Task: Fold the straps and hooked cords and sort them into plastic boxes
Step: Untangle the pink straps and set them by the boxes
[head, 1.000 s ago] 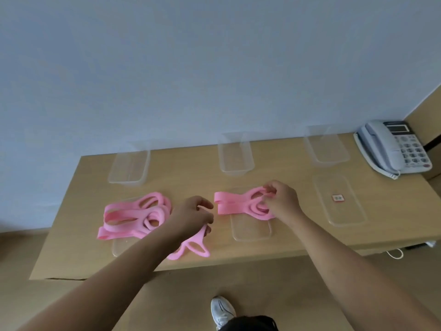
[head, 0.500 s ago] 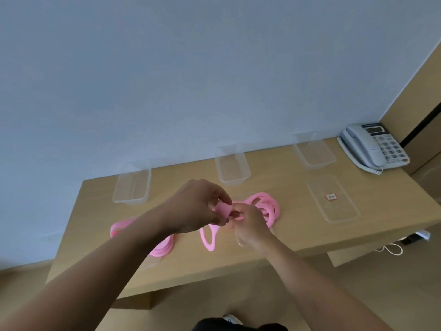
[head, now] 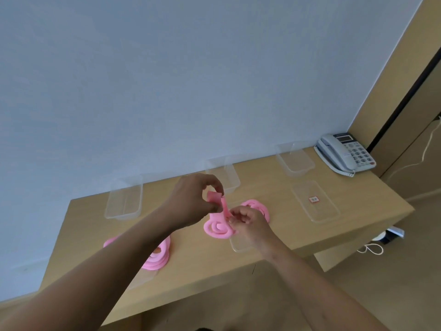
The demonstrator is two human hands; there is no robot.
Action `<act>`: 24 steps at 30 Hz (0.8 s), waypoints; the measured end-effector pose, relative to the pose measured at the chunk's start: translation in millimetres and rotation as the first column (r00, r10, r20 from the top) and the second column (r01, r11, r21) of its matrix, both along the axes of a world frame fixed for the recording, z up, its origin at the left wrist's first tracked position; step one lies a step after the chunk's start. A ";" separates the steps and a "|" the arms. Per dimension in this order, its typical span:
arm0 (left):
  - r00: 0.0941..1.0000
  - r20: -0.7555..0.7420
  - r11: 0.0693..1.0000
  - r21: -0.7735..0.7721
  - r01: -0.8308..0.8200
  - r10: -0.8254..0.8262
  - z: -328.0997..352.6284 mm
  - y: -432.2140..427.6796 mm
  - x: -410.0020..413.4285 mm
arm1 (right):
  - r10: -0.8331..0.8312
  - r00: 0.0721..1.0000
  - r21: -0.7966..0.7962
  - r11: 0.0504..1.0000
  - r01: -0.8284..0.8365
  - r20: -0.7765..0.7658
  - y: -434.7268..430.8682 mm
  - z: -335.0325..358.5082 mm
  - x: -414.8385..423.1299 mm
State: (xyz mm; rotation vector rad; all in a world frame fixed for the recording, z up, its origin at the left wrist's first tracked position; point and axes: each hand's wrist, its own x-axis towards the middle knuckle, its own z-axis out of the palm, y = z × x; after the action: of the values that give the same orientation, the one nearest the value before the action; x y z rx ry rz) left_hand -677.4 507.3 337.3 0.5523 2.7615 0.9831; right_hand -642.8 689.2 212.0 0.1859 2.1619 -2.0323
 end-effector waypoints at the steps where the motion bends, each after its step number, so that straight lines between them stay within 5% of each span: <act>1: 1.000 0.008 1.000 0.009 0.005 -0.005 -0.3 1.2 -0.7 | 0.018 0.999 -0.049 0.999 -0.017 0.027 1.4 1.3 0.9; 8: 0.986 0.148 0.976 0.193 -0.103 0.075 -9.7 10.1 -8.2 | 0.117 0.992 -0.001 0.993 -0.117 0.036 -4.1 -11.4 10.6; 12: 0.953 0.218 0.923 0.275 -0.268 0.212 -32.8 4.8 -17.9 | 0.010 0.993 -0.014 1.000 -0.009 0.118 1.6 -18.2 13.0; 14: 0.923 0.268 0.901 0.261 -0.347 0.277 -52.8 -4.9 -23.8 | -0.061 0.982 -0.057 0.996 0.072 0.176 13.4 -20.8 10.4; 24: 0.728 0.606 0.892 0.062 -0.447 0.322 -168.8 4.8 -21.0 | -0.204 0.963 0.310 0.940 0.143 0.176 67.7 -34.2 -34.4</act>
State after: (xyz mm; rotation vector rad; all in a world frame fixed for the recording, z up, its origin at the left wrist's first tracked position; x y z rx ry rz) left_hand -698.3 512.1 168.5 -0.3064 2.2485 1.2701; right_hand -677.2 756.9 177.8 0.6194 2.3732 -1.6679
